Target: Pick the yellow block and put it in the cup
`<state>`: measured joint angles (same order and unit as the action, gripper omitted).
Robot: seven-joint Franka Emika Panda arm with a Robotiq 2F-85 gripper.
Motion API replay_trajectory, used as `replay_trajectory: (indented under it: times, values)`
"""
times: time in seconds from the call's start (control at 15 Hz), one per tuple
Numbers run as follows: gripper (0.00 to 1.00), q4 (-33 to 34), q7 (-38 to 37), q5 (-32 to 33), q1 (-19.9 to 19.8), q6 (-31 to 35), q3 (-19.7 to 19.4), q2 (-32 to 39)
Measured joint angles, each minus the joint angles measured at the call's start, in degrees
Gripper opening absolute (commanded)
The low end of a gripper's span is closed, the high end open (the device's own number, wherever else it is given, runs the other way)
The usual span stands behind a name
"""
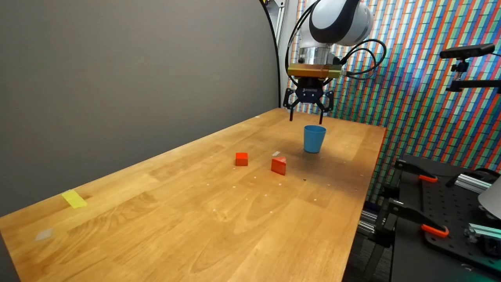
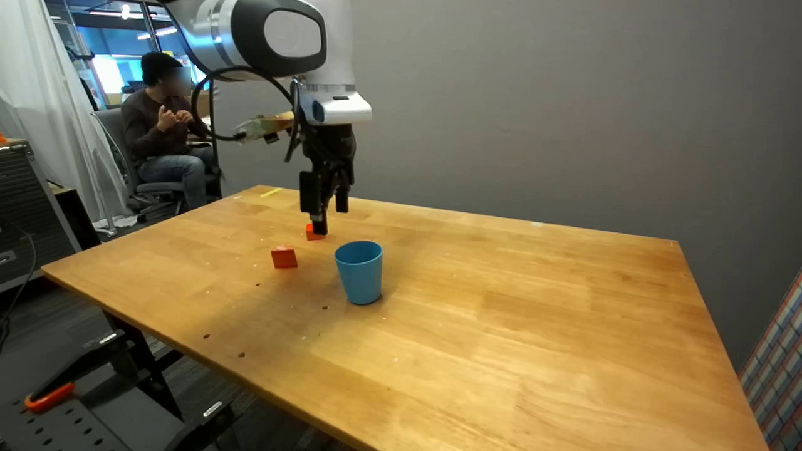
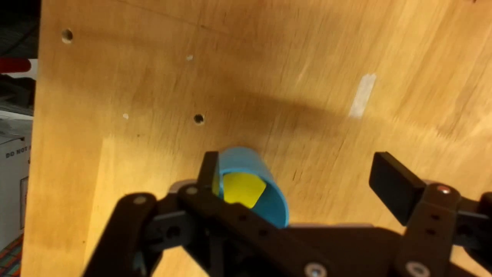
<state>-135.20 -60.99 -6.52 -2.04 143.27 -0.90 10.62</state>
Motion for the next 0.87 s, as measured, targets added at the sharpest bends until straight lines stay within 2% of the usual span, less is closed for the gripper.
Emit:
replay_trajectory:
  times: [0.13,0.33,0.67,0.87]
  values:
    - [0.99,0.23,2.74,-0.55,2.01,-4.25,1.89,-2.50]
    - [1.00,2.84,5.01,-0.62,5.68,-14.08,5.01,-6.45]
    - [1.00,13.60,8.74,-0.62,10.95,-33.04,9.83,-8.27]
    - [1.00,14.19,8.35,-0.62,11.69,-33.78,10.12,-8.05]
